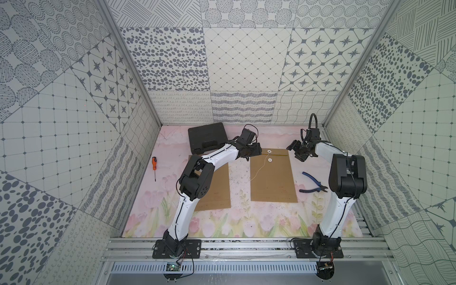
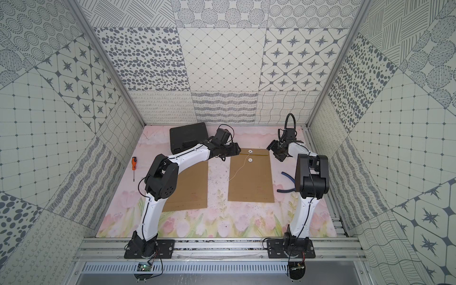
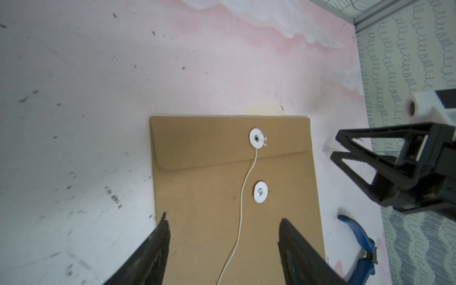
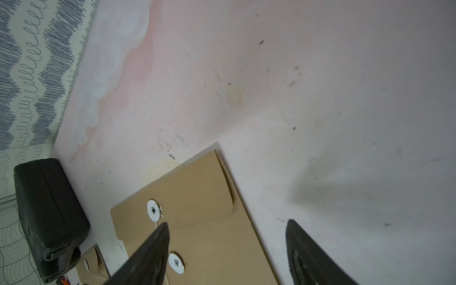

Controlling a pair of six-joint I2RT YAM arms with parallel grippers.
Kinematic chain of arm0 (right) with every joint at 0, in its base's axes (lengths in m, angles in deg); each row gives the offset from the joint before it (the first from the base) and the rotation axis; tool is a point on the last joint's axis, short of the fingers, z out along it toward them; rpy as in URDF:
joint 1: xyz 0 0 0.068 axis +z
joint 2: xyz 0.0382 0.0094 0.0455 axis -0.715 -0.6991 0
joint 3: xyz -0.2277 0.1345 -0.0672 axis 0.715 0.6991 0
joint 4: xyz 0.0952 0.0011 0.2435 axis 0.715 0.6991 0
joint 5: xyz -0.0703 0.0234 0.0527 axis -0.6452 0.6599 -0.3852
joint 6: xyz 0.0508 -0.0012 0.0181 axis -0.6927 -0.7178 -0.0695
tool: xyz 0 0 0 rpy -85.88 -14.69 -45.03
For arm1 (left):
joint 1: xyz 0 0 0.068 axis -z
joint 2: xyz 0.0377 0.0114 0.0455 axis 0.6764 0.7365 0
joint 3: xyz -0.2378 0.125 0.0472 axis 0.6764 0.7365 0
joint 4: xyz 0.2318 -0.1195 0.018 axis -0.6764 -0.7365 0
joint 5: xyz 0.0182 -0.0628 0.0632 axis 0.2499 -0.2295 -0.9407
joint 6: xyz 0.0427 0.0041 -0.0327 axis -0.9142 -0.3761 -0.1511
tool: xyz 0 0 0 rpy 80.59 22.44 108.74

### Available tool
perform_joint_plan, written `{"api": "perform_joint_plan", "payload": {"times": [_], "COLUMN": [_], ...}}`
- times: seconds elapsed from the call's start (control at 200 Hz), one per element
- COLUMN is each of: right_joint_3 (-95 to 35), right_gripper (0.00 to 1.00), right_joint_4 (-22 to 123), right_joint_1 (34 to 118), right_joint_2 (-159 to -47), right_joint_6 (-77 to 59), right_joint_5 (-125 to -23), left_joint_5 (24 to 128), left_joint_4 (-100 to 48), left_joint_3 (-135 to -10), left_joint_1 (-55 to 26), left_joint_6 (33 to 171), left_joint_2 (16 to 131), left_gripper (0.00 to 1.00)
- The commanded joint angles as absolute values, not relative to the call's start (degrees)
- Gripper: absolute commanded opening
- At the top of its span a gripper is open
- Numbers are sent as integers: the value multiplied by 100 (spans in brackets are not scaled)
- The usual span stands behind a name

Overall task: Close the mouth of the file bag
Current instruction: Move the file bag to the center of the board, then pick up the file bag from the center of the board.

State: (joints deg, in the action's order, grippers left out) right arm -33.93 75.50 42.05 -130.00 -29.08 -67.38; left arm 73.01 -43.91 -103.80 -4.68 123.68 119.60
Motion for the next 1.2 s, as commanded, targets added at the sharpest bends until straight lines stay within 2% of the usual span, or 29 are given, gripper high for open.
{"api": "perform_joint_plan", "payload": {"times": [0.0, 0.37, 0.555, 0.71, 0.826, 1.041, 1.196], "right_joint_3": [-3524, -3758, -3744, -3284, -3001, -2780, -2704], "right_gripper": [76, 76, 76, 76, 76, 75, 73], "right_joint_4": [7478, 7681, 7387, 6631, 6335, 6090, 6555], "right_joint_1": [4214, 4340, 4476, 4477, 4511, 4565, 4565], "right_joint_2": [-13207, -13707, -13588, -13136, -12855, -12612, -12386], "right_joint_6": [-2854, -2484, -2199, -2299, -2326, -2353, -2426], "right_joint_5": [-6524, -6399, -5625, -4642, -4288, -4094, -5152], "left_joint_5": [7828, 8043, 8138, 8162, 8181, 8197, 8201], "left_joint_4": [-4318, -4781, -4886, -4935, -4970, -4962, -4932], "left_joint_3": [-10986, -11160, -11074, -10960, -10892, -10777, -10631], "left_joint_1": [-455, -740, -796, -887, -968, -1075, -1075], "left_joint_6": [12500, 12663, 12572, 12503, 12456, 12430, 12453], "left_joint_2": [12550, 13014, 13060, 13055, 13042, 13052, 13032], "left_gripper": [70, 63, 62, 60, 59, 58, 57]}}
